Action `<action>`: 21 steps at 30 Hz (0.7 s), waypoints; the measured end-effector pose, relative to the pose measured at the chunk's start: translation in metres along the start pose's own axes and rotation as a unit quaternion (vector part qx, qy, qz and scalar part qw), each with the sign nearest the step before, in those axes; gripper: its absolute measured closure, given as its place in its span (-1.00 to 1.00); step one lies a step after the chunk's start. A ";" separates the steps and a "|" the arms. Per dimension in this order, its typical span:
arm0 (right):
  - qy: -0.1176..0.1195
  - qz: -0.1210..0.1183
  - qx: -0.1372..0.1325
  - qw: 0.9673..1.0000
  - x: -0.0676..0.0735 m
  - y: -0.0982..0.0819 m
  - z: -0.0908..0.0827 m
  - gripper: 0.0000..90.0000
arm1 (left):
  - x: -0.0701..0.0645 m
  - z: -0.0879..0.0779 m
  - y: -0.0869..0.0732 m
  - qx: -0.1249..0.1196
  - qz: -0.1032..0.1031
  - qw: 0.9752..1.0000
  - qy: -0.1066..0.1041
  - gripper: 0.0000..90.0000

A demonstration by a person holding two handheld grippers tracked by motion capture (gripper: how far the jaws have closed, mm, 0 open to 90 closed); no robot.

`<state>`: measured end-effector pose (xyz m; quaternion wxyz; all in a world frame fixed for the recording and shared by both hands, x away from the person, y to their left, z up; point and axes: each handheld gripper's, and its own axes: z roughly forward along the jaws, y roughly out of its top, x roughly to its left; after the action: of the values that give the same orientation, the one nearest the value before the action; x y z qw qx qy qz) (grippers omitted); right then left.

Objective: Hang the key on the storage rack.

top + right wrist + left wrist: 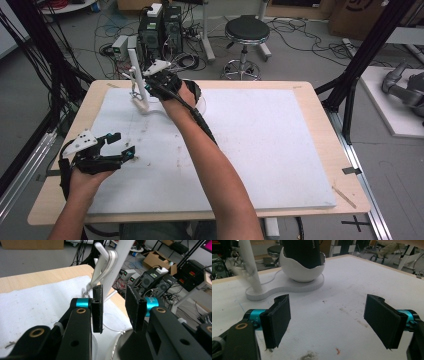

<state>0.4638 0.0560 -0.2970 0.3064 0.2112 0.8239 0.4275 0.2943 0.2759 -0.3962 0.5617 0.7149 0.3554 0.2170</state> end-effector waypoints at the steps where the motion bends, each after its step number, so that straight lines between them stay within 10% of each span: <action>1: -0.005 0.005 -0.003 1.000 -0.002 -0.001 -0.004 0.50 | -0.001 0.000 0.000 0.000 -0.001 1.000 0.000 -0.52; 10: -0.011 0.057 -0.010 0.998 -0.035 -0.028 -0.051 0.14 | -0.001 -0.001 0.002 0.003 0.008 1.000 0.002 -0.52; 21: -0.043 0.108 -0.051 0.992 -0.080 -0.116 -0.166 -0.09 | -0.004 -0.001 0.001 0.009 0.011 1.000 0.012 -0.52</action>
<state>0.3975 -0.1514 -0.2933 0.3042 0.3016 0.7591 0.4902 0.2911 0.2735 -0.3943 0.5487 0.7210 0.3560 0.2290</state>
